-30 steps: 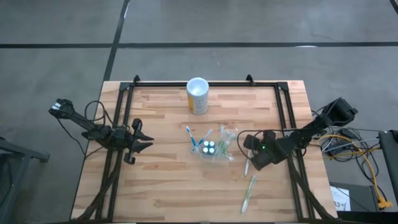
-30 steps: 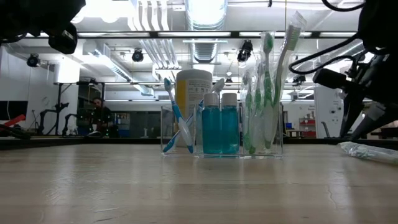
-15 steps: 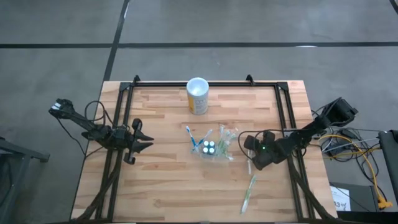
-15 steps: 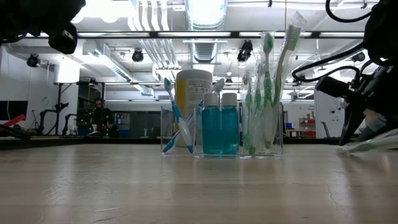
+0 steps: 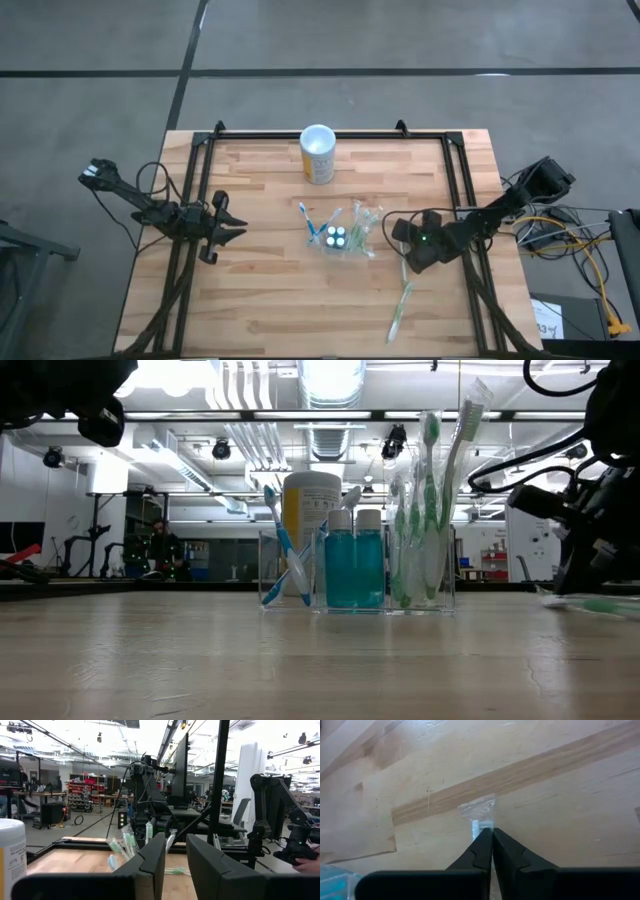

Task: Pick & Place toothbrushing station
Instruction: Put the green toothbrush into the right section of the transparent organizer

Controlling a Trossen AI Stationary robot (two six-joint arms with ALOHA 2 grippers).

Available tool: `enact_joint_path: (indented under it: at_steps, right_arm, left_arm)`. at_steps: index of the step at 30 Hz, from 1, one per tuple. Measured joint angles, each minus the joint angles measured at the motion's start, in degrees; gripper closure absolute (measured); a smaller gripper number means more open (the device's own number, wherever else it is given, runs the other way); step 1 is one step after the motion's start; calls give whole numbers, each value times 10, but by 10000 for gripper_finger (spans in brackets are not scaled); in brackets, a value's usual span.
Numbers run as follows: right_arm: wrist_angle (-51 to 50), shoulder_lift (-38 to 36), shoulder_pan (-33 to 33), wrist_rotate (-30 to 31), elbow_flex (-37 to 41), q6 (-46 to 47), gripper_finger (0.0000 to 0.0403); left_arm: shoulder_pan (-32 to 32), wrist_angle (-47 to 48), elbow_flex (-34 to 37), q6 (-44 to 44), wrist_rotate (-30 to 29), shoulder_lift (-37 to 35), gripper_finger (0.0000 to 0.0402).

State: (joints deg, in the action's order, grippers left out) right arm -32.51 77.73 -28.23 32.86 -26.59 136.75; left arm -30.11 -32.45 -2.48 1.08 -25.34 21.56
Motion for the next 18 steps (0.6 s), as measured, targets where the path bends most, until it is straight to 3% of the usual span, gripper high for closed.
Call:
enact_joint_path:
  at_steps: [7,18]
  right_arm:
    - [-45,-4,0,23,-31,-23,394]
    - [-346,-5,-16,145,-195,-27,395]
  left_arm:
    - [0,0,0,0,0,0,319]
    - [0,0,0,0,0,0,319]
